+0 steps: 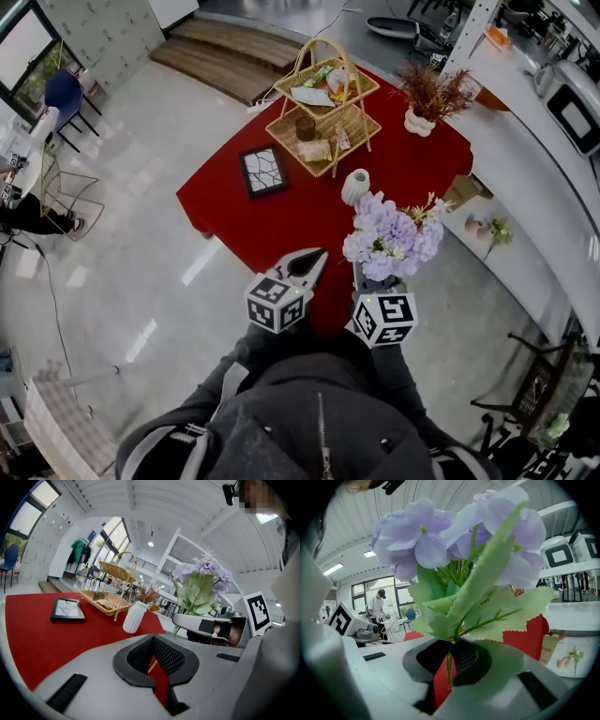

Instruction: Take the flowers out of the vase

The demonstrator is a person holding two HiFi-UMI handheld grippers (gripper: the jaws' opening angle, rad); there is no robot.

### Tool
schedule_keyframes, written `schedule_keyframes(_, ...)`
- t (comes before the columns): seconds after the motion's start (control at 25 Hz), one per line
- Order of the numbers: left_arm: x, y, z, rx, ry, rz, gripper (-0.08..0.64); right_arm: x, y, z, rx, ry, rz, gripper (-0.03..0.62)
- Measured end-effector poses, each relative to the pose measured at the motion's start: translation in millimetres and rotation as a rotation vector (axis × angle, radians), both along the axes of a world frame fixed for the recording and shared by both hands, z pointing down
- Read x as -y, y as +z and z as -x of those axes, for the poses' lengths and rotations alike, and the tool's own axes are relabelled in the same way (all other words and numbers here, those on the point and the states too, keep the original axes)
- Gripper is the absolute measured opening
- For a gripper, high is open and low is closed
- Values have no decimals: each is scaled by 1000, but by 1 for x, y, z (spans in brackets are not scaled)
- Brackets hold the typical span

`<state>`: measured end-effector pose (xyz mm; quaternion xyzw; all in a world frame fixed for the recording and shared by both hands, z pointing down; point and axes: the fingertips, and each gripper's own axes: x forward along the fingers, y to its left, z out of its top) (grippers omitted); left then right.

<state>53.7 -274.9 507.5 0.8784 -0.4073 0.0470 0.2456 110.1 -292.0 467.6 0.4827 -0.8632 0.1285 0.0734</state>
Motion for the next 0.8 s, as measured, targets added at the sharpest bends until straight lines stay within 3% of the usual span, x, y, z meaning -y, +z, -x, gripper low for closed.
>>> schedule_keyframes(0.8,-1,4,-15,2,10,13,8,1,2,-2,4,-32,-3,23)
